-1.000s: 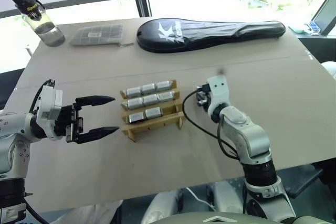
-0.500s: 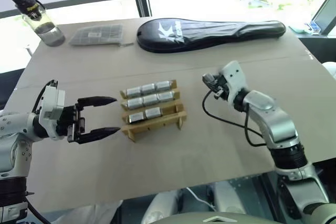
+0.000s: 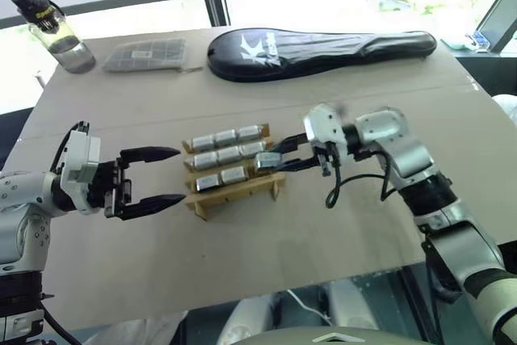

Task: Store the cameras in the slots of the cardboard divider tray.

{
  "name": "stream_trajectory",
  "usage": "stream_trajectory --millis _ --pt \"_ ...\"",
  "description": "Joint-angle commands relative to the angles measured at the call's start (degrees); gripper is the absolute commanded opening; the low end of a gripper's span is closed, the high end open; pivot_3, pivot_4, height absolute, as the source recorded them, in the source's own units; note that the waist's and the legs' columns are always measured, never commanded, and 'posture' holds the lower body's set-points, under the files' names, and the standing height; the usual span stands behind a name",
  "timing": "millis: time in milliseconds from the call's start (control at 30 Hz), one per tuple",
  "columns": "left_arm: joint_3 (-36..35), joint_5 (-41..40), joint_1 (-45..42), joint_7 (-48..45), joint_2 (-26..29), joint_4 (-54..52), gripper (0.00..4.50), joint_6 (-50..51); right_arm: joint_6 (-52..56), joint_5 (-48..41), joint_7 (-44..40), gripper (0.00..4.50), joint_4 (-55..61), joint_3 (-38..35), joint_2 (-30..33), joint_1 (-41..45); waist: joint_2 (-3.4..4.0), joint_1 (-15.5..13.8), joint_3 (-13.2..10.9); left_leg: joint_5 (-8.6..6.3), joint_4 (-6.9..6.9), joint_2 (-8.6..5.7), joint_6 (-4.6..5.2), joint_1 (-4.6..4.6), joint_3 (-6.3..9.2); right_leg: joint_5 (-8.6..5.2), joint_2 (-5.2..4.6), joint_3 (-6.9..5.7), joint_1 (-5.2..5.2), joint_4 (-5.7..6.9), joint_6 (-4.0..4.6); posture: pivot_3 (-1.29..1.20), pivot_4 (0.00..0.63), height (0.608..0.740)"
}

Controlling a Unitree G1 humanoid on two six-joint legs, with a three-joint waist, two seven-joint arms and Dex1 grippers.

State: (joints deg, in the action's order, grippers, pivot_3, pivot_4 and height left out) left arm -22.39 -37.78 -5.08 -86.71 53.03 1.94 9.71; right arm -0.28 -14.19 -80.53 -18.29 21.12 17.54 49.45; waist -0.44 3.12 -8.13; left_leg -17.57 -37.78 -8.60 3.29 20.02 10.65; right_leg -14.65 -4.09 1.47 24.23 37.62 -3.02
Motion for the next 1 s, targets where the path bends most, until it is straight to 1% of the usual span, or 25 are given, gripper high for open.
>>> stream_trajectory --millis 33,167,267,367,567,667,733,767,800,867,933,1000 --pt "-1.98 -0.92 -0.18 0.21 0.82 -1.1 4.5 0.28 -7.31 2.71 -2.37 0.79 -6.71 0.78 -2.18 4.18 0.0 0.08 0.0 0.0 -0.02 0.0 0.0 0.0 0.0 0.0 0.0 -0.03 0.0 0.01 0.0 0.0 0.15 0.74" --pt "-2.3 -0.98 0.23 0.26 0.9 -1.41 4.5 0.37 -10.72 4.08 -2.95 0.79 -12.61 0.32 -4.44 6.48 0.0 0.14 0.0 0.0 -0.03 -0.01 0.0 0.0 0.03 0.0 -0.01 -0.2 -0.01 0.0 0.0 0.0 0.15 0.74" --pt "-2.71 -1.02 0.8 0.55 0.84 -1.87 4.5 0.46 -14.5 7.53 -1.73 0.79 -19.68 1.08 -5.66 7.6 -0.01 0.43 0.01 0.0 -0.05 -0.01 0.0 0.0 0.03 0.0 -0.04 -0.25 -0.01 0.0 0.01 0.0 0.15 0.74" --pt "-3.05 -1.07 1.02 0.68 0.95 -2.14 4.5 0.56 -17.07 10.05 -0.76 0.79 -24.0 1.32 -6.4 8.32 0.01 0.47 -0.01 0.0 -0.07 -0.01 0.0 0.0 0.03 0.01 -0.03 -0.29 -0.01 0.03 0.01 0.0 0.15 0.74" --pt "-3.85 -1.14 1.36 0.57 1.2 -2.47 4.5 0.83 -16.5 12.73 0.11 0.79 -28.12 1.3 -7.63 9.12 0.01 0.58 0.0 0.0 -0.15 -0.02 -0.01 0.0 0.05 0.01 -0.05 -0.3 -0.02 0.06 0.02 0.0 0.15 0.74" --pt "-4.03 -1.14 1.67 0.75 1.11 -2.73 4.5 0.86 -13.32 12.82 -2.04 0.79 -28.6 1.54 -8.12 9.6 0.01 0.61 0.0 0.0 -0.18 -0.03 -0.01 0.0 0.05 0.01 -0.05 -0.31 -0.02 0.07 0.03 0.0 0.15 0.74" --pt "-4.02 -1.19 1.68 0.95 1.05 -2.87 4.5 0.87 -12.44 12.93 -2.11 1.83 -28.48 1.41 -8.25 9.65 0.01 0.62 0.0 0.0 -0.19 -0.03 -0.01 0.0 0.06 0.01 -0.05 -0.3 -0.02 0.08 0.03 0.0 0.15 0.74" --pt "-3.99 -1.2 1.62 1.02 1.04 -2.86 4.5 0.87 -12.72 13.08 -1.6 2.15 -28.4 1.2 -8.33 9.66 0.01 0.63 0.0 0.0 -0.19 -0.03 -0.01 0.0 0.07 0.01 -0.05 -0.29 -0.02 0.09 0.03 0.0 0.15 0.74" --pt "-3.96 -1.19 1.54 1.07 1.05 -2.79 4.5 0.86 -13.05 13.03 -0.99 2.65 -28.04 0.79 -8.4 9.61 0.01 0.67 0.0 0.0 -0.2 -0.03 -0.01 0.0 0.07 0.02 -0.05 -0.29 -0.03 0.09 0.03 0.0 0.15 0.74" --pt "-4.15 -1.27 1.65 1.63 0.86 -2.79 4.5 1.11 -8.6 9.9 -4.54 3.66 -23.57 -0.39 -7.43 8.84 0.02 0.68 -0.01 0.0 -0.21 -0.03 -0.01 0.0 0.06 0.02 -0.05 -0.27 -0.02 0.11 0.03 0.0 0.15 0.74" --pt "-4.46 -1.26 3.23 2.8 -0.07 -4.06 4.5 1.22 -3.86 6.48 -5.78 3.66 -17.32 -2.5 -5.83 7.62 0.02 0.69 -0.01 0.0 -0.21 -0.03 -0.01 0.0 0.07 0.02 -0.06 -0.27 -0.02 0.11 0.03 0.0 0.15 0.74" --pt "-5.13 -1.4 4.79 4.95 -1.12 -5.41 4.5 1.56 -1.58 4.51 -4.9 3.66 -11.81 -4.3 -3.83 5.91 0.03 0.67 -0.01 0.0 -0.2 -0.03 -0.01 0.01 0.07 0.02 -0.07 -0.26 -0.02 0.09 0.03 0.0 0.15 0.74"
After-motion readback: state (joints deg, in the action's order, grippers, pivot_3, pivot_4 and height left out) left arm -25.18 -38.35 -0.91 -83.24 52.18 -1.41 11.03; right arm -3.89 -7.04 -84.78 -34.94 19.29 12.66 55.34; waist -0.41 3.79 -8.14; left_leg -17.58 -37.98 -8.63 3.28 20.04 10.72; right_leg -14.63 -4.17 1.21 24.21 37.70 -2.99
